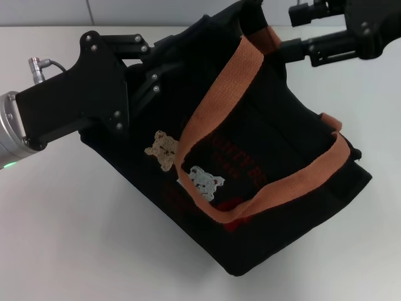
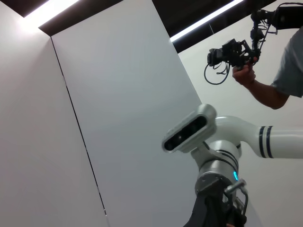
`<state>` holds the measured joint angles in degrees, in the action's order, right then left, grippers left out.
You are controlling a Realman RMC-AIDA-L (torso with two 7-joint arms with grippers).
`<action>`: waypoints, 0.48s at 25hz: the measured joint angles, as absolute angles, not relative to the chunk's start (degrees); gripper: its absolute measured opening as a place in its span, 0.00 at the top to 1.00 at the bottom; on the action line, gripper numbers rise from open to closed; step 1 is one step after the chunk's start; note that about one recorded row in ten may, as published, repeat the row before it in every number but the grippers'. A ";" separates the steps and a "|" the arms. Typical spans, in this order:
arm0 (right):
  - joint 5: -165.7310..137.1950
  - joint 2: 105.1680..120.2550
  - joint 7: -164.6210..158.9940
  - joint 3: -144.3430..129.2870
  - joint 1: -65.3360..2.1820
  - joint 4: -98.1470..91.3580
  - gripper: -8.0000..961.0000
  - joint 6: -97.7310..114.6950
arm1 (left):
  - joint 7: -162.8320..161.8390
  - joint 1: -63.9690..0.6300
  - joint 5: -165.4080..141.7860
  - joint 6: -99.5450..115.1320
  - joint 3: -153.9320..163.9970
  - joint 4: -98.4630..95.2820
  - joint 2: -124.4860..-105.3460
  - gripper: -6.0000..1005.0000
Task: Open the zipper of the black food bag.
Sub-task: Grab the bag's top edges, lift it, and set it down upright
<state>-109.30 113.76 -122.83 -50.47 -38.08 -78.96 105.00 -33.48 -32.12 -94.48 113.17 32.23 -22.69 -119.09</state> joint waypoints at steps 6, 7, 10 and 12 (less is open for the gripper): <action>-108.98 110.69 -136.04 -48.99 -42.69 -70.76 0.34 109.57 | -33.41 -32.25 -94.52 113.21 32.28 -22.85 -119.12 0.85; -108.90 110.33 -137.62 -48.34 -43.34 -69.25 0.34 110.09 | -33.36 -32.27 -94.52 113.21 32.35 -22.85 -119.14 0.85; -108.62 109.58 -143.00 -45.63 -45.19 -64.97 0.34 111.76 | -33.23 -32.35 -94.54 113.21 32.78 -22.85 -119.16 0.85; -108.62 109.50 -144.10 -45.27 -45.47 -64.20 0.34 111.94 | -33.22 -32.36 -94.54 113.19 32.84 -22.86 -119.16 0.85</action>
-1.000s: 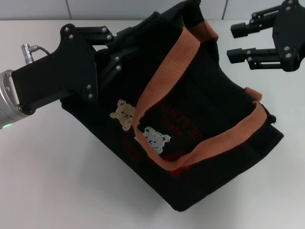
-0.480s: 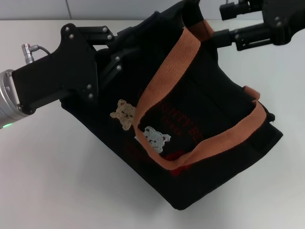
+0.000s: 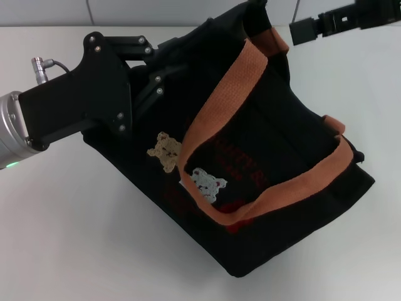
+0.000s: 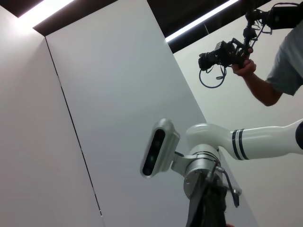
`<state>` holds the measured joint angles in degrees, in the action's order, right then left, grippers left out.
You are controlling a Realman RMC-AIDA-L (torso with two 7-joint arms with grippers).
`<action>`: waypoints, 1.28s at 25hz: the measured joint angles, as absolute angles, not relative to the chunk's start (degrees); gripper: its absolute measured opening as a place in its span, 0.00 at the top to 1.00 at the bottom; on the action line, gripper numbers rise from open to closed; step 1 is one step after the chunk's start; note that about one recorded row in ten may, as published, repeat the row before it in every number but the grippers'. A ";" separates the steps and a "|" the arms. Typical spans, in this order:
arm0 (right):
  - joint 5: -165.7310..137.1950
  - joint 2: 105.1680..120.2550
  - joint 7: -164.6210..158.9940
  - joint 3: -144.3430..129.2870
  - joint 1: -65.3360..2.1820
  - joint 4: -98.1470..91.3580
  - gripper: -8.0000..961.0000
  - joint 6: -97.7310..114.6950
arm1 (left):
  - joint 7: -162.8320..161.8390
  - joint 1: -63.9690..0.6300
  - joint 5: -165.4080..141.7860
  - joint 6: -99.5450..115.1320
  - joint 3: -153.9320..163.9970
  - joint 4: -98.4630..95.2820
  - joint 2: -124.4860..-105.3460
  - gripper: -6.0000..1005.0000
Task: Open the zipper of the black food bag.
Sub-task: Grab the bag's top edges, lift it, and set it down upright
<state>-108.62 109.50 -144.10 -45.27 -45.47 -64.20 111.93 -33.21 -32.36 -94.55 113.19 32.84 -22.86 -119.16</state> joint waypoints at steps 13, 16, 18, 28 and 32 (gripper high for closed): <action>-109.07 109.81 -149.40 -45.87 -47.52 -56.75 0.35 106.33 | -32.24 -32.54 -94.57 113.18 33.08 -22.74 -119.18 0.85; -109.09 110.32 -149.33 -46.22 -47.93 -56.14 0.36 105.97 | -32.24 -32.63 -94.58 113.18 33.07 -22.69 -119.18 0.85; -109.16 110.68 -149.26 -47.16 -48.36 -55.61 0.37 105.80 | -32.24 -32.82 -94.58 113.18 33.12 -22.55 -119.18 0.85; -109.25 111.94 -149.04 -51.79 -48.93 -55.68 0.39 102.56 | -31.64 -33.22 -94.58 113.17 33.58 -22.41 -119.18 0.85; -109.25 112.29 -148.99 -53.57 -49.55 -55.88 0.41 101.51 | -31.64 -33.33 -94.58 113.17 33.58 -22.41 -119.18 0.85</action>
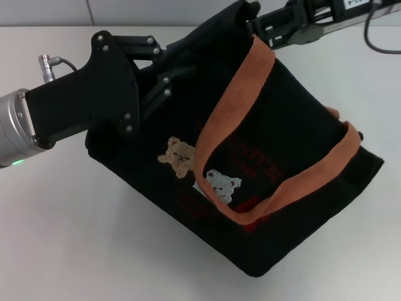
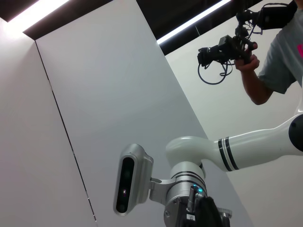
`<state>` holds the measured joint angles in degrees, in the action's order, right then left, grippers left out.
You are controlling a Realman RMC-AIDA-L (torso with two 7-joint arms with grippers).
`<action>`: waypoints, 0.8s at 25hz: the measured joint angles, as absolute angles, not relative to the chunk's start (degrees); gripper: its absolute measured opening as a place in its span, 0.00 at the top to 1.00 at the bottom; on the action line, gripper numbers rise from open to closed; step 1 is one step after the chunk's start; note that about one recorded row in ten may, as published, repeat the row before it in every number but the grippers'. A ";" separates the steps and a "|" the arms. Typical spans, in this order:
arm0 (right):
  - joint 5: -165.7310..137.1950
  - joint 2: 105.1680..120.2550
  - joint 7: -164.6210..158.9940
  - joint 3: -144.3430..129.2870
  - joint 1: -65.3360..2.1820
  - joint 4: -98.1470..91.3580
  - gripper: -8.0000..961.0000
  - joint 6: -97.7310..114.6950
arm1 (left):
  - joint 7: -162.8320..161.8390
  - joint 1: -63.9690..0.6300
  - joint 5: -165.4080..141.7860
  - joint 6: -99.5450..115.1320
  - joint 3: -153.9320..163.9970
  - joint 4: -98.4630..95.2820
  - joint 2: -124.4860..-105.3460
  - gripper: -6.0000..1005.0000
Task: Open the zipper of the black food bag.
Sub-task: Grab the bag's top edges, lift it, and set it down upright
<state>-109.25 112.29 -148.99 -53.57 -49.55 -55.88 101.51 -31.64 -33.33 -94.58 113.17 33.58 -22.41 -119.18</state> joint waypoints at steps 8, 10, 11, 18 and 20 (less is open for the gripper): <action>-109.34 112.93 -148.28 -54.59 -50.35 -56.39 0.46 100.67 | -31.64 -33.33 -94.57 113.14 33.66 -22.41 -119.18 0.85; -109.93 112.85 -148.24 -54.78 -50.43 -56.56 0.49 100.63 | -31.64 -33.33 -94.57 113.13 33.67 -22.44 -119.18 0.85; -110.93 112.84 -148.24 -55.01 -50.50 -56.99 0.50 100.61 | -31.64 -33.33 -94.58 113.12 33.68 -22.46 -119.18 0.85; -113.03 113.05 -148.11 -54.97 -50.58 -57.84 0.72 100.50 | -31.64 -33.34 -94.57 113.10 33.75 -22.50 -119.18 0.85; -112.98 113.07 -147.52 -54.79 -50.50 -57.96 0.80 100.43 | -31.64 -33.35 -94.57 113.10 33.75 -22.50 -119.18 0.85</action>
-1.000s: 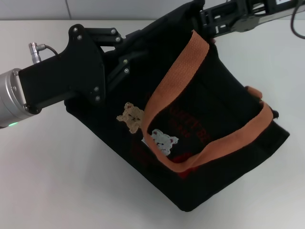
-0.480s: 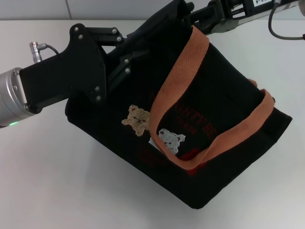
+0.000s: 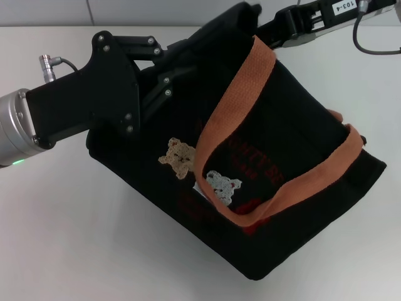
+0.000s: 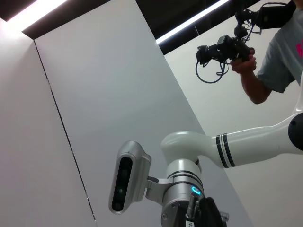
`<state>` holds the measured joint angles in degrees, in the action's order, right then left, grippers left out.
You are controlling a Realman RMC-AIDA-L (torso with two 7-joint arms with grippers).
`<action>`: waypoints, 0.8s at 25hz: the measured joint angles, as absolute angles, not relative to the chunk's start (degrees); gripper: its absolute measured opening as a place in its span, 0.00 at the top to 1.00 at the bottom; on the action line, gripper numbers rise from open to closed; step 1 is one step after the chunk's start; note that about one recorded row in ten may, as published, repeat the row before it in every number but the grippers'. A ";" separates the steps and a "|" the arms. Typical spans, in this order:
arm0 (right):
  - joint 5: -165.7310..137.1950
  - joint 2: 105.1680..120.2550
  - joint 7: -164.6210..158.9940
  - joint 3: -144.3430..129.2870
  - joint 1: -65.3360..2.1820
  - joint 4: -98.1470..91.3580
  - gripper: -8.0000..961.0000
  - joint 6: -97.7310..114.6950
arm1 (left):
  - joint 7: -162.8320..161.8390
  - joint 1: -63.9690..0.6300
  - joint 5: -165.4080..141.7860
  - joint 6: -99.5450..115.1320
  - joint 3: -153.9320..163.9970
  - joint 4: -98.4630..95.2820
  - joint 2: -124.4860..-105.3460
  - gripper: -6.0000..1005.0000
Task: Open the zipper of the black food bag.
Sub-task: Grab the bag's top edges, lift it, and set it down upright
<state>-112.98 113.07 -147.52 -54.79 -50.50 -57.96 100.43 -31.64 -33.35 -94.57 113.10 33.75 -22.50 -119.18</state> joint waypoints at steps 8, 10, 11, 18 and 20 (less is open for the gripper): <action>-112.55 113.70 -144.73 -53.20 -49.12 -58.96 0.93 100.33 | -31.24 -33.32 -94.52 113.10 33.60 -22.46 -119.18 0.85; -112.50 113.46 -144.30 -53.03 -48.39 -59.42 0.96 100.68 | -31.04 -33.29 -94.47 113.10 33.54 -22.42 -119.18 0.85; -112.41 113.27 -143.80 -53.00 -47.29 -60.19 0.97 101.27 | -30.72 -33.11 -93.64 113.04 33.67 -22.21 -119.18 0.85; -112.35 113.05 -141.48 -52.83 -42.80 -64.34 1.00 105.79 | -29.98 -32.80 -91.32 112.69 33.66 -20.96 -119.17 0.85; -112.35 112.97 -140.84 -52.83 -41.18 -65.76 1.00 107.61 | -29.71 -32.78 -90.92 112.55 33.56 -20.73 -119.17 0.85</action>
